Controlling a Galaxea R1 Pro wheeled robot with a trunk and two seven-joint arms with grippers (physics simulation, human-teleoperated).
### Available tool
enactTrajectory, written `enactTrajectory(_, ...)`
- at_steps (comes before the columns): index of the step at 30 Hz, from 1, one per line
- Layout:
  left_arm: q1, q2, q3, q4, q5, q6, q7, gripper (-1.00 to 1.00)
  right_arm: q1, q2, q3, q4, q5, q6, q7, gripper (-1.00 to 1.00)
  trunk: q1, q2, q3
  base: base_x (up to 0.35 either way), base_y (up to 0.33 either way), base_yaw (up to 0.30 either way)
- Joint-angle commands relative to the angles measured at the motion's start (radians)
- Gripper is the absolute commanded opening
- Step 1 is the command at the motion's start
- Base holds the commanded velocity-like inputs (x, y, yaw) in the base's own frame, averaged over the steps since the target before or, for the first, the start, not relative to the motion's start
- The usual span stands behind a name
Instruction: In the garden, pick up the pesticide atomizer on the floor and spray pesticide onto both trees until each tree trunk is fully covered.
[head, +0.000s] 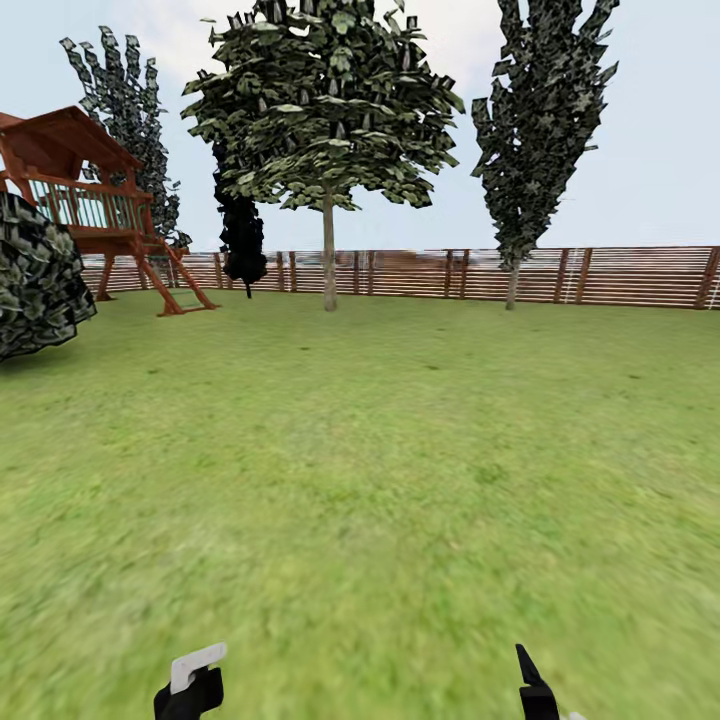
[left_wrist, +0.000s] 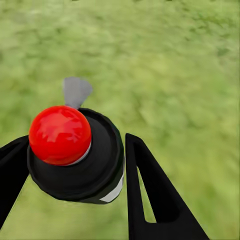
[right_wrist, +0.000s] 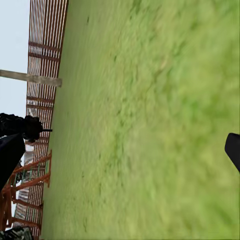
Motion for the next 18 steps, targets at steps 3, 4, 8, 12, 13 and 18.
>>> enactTrajectory(3,0.000,0.000,0.000,0.000,0.000,0.000,0.000,-1.00,0.000,0.000,0.000,0.000,0.000,0.000,0.000,1.00,0.000,0.000,0.000,0.323,0.118,0.000)
enactTrajectory(4,0.000,0.000,0.000,0.000,0.000,0.000,0.000,-1.00,0.000,0.000,0.000,0.000,0.000,0.000,0.000,1.00,0.000,0.000,0.000,0.323,0.118,0.000)
enactTrajectory(8,0.000,0.000,0.000,0.000,0.000,0.000,0.000,-1.00,0.000,0.000,0.000,0.000,0.000,0.000,0.000,1.00,0.000,0.000,0.000,0.323,0.118,0.000)
enactTrajectory(12,0.000,0.000,0.000,0.000,0.000,0.000,0.000,-1.00,0.000,0.000,0.000,0.001,0.000,0.000,0.000,1.00,0.000,0.000,0.000,0.323,0.118,0.000)
enactTrajectory(13,0.000,0.000,0.000,0.000,0.000,0.000,0.000,-1.00,0.000,0.000,0.000,0.001,0.000,0.000,0.000,1.00,0.000,0.000,0.000,0.323,0.118,0.000)
enactTrajectory(18,0.000,0.000,0.000,0.000,0.000,0.000,0.000,-1.00,0.000,0.000,0.000,0.001,0.000,0.000,0.000,1.00,0.000,0.000,0.000,0.323,0.118,0.000)
